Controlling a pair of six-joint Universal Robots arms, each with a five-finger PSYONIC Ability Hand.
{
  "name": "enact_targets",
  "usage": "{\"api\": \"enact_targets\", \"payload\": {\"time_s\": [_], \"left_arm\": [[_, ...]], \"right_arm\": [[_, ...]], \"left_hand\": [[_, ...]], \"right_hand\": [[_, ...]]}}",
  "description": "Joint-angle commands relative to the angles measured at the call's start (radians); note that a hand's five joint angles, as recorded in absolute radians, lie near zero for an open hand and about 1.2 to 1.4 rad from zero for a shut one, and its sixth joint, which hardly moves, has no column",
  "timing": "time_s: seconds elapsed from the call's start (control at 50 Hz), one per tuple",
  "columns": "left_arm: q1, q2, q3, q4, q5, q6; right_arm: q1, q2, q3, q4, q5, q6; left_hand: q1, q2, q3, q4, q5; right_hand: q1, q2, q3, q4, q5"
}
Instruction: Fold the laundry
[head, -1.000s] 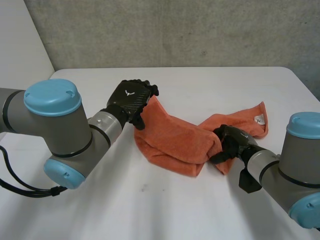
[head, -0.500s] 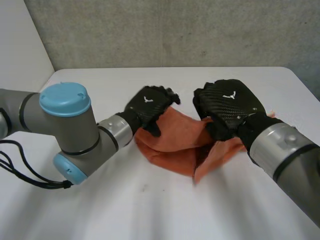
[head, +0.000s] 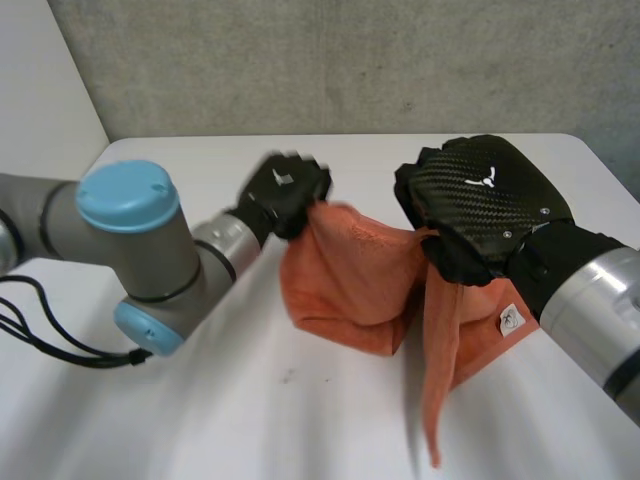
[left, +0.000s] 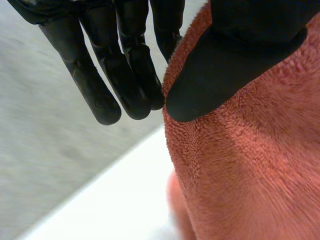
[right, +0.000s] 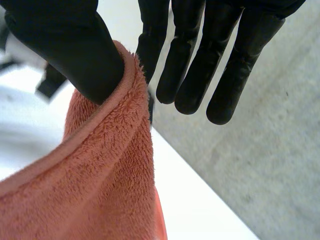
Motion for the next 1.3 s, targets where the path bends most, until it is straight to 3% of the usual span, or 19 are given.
{"api": "enact_targets", "payload": {"time_s": [0.02, 0.16, 0.3, 0.4, 0.54, 0.6, 0.76, 0.8, 0.84, 0.86, 0.9, 0.98, 1.06, 1.3], "left_arm": [[0.020, 0.137, -0.037, 0.118, -0.122, 0.012], [0.040, 0.190, -0.114, 0.046, -0.132, 0.035], [0.066, 0.280, -0.288, -0.061, -0.188, 0.178], [0.056, 0.299, -0.357, -0.069, -0.243, 0.201], [0.045, 0.272, -0.333, -0.058, -0.245, 0.209], [0.043, 0.220, -0.238, -0.036, -0.245, 0.209], [0.055, 0.127, 0.147, 0.042, -0.245, 0.204], [0.059, 0.136, 0.207, 0.105, -0.245, 0.203], [0.066, 0.183, 0.236, 0.303, -0.245, 0.201], [0.066, 0.184, 0.236, 0.304, -0.245, 0.201], [0.071, 0.263, 0.206, 0.493, -0.251, 0.200], [0.072, 0.315, 0.120, 0.543, -0.253, 0.198], [0.071, 0.340, -0.020, 0.504, -0.257, 0.198], [0.086, 0.357, -0.393, 0.292, -0.326, 0.193]], "right_arm": [[-0.091, 0.127, -0.044, -0.004, 0.012, -0.014], [-0.126, 0.194, -0.042, -0.004, 0.007, -0.014], [-0.136, 0.283, -0.013, 0.002, 0.002, -0.020], [-0.125, 0.357, -0.022, -0.002, -0.001, -0.019], [-0.122, 0.484, -0.114, -0.005, 0.012, -0.014], [-0.122, 0.550, -0.211, -0.007, 0.028, -0.014], [-0.119, 0.613, -0.664, -0.061, 0.208, -0.020], [-0.119, 0.596, -0.830, -0.170, 0.234, -0.020], [-0.117, 0.575, -0.870, -0.249, 0.234, -0.016], [-0.117, 0.575, -0.871, -0.249, 0.234, -0.016], [-0.117, 0.505, -0.860, -0.417, 0.229, -0.014], [-0.113, 0.434, -0.785, -0.490, 0.229, -0.017], [-0.088, 0.396, -0.612, -0.487, 0.173, -0.017], [-0.059, 0.394, -0.295, -0.349, 0.145, -0.074]], "left_hand": [[0.225, 0.190, 0.190, 0.190, 0.204], [0.225, 0.190, 0.190, 0.190, 0.204], [0.225, 0.190, 0.190, 0.190, 0.204], [0.225, 0.190, 0.190, 0.190, 0.204], [0.225, 0.190, 0.190, 0.190, 0.204], [0.225, 0.190, 0.190, 0.190, 0.204], [0.225, 0.190, 0.190, 0.190, 0.204], [0.225, 0.190, 0.190, 0.190, 0.204], [0.225, 0.190, 0.190, 0.190, 0.204], [0.225, 0.190, 0.190, 0.190, 0.204], [0.225, 0.190, 0.190, 0.190, 0.204], [0.225, 0.190, 0.190, 0.190, 0.204], [0.225, 0.190, 0.190, 0.190, 0.204], [0.225, 0.190, 0.190, 0.190, 0.204]], "right_hand": [[0.411, 0.215, 0.212, 0.207, 0.236], [0.411, 0.215, 0.212, 0.207, 0.236], [0.411, 0.215, 0.212, 0.207, 0.236], [0.411, 0.215, 0.212, 0.207, 0.236], [0.411, 0.215, 0.212, 0.207, 0.236], [0.411, 0.215, 0.212, 0.207, 0.236], [0.411, 0.215, 0.212, 0.207, 0.236], [0.411, 0.215, 0.212, 0.207, 0.236], [0.411, 0.215, 0.212, 0.207, 0.236], [0.411, 0.215, 0.212, 0.207, 0.236], [0.411, 0.215, 0.212, 0.207, 0.236], [0.411, 0.215, 0.212, 0.207, 0.236], [0.411, 0.215, 0.212, 0.207, 0.236], [0.411, 0.215, 0.212, 0.207, 0.236]]}}
